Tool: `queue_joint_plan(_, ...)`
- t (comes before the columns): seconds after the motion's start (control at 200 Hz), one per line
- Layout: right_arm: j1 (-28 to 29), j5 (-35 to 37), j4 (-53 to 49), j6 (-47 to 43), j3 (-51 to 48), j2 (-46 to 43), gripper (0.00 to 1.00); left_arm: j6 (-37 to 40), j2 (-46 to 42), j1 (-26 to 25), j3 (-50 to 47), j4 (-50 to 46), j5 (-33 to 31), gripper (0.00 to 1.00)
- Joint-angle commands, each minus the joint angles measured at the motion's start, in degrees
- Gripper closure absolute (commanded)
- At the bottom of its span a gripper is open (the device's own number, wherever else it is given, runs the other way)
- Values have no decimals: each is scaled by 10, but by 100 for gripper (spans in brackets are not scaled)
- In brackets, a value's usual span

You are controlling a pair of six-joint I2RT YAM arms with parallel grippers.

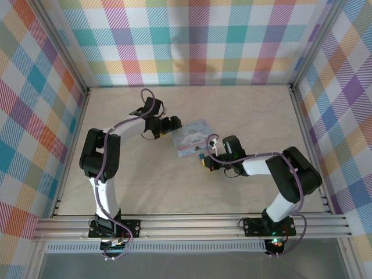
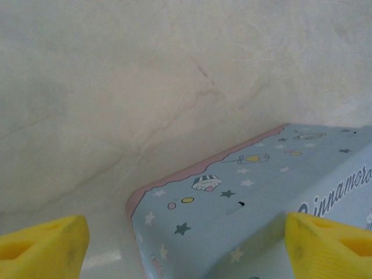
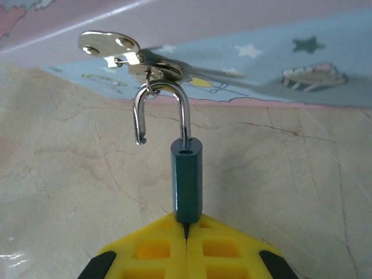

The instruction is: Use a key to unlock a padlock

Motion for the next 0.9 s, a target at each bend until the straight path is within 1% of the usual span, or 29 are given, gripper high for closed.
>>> queue_joint_plan(0.0,-10,-14,-8,16,0,8,100,-9,-17,7,-58,-55,-55,15)
queue_joint_plan(0.175,-18,-21,-6,21,-6,11,96,-28,-55,7,-110,-38,-58,15)
queue_joint_plan(0.235,-21,-20,-3,21,-10,7,94,-33,-67,7,-123,-34,-64,15)
queue_joint_plan(0.375,-31,-24,-7,17,-18,-10,80,-35,-85,7,-139,-36,-74,15)
queue_joint_plan(0.485,-42,-37,-18,6,-20,-28,72,-36,-90,7,-142,-37,-73,15)
queue_joint_plan(0.57,-59,-65,-12,1,-26,-46,65,-37,-93,7,-145,-35,-74,15)
queue_joint_plan(0.66,-76,-121,30,14,-32,-57,55,-38,-95,7,-145,-35,-73,15)
queue_joint_plan(0.735,-82,-149,54,24,-26,-50,49,-38,-97,7,-144,-34,-75,15)
queue_joint_plan(0.785,-86,-162,60,27,-16,-37,47,-39,-97,7,-145,-34,-73,15)
queue_joint_plan(0.895,-89,-182,63,35,11,2,47,-40,-99,7,-145,-33,-72,15)
